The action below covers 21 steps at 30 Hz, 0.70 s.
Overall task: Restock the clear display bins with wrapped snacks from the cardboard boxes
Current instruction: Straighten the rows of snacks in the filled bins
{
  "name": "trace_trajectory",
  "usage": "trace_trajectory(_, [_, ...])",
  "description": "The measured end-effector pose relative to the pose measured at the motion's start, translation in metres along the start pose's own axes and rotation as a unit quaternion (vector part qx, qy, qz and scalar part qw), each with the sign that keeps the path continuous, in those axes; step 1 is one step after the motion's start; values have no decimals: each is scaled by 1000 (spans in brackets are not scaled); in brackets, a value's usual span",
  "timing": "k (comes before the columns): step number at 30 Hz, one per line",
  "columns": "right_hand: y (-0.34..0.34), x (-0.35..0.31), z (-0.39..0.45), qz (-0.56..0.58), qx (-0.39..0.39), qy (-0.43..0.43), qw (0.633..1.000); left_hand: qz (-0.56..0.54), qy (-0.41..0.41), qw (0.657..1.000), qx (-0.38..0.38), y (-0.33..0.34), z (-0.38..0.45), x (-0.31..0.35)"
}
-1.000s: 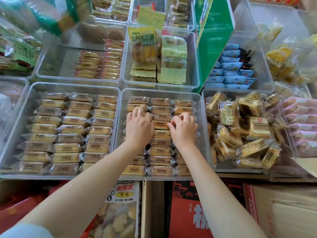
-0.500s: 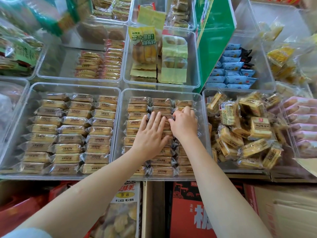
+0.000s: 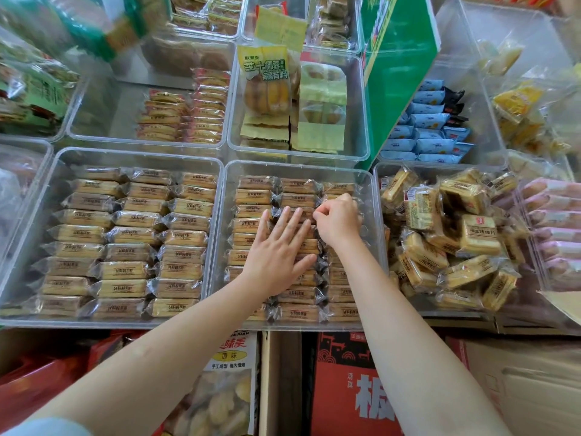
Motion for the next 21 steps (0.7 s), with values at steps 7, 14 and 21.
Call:
trace_trajectory(7, [-11, -2, -13, -23, 23, -90, 995, 9, 6, 1000, 1, -2, 1, 1])
trace_trajectory(14, [-4, -18, -13, -190, -10, -127, 974, 5, -11, 1000, 1, -1, 0, 2])
trace_trajectory(21, [-3, 2, -7, -77, 5, -79, 994, -9, -9, 1000, -14, 0, 2, 5])
Point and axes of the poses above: each hand's wrist, its own z-axis towards the middle knuckle, its own y-axis out of the palm, x = y × z, the point moved 7 cm from there along z, towards the middle knuckle, and after that the axes turned 1 degree about -x, right-handed, at the moved point
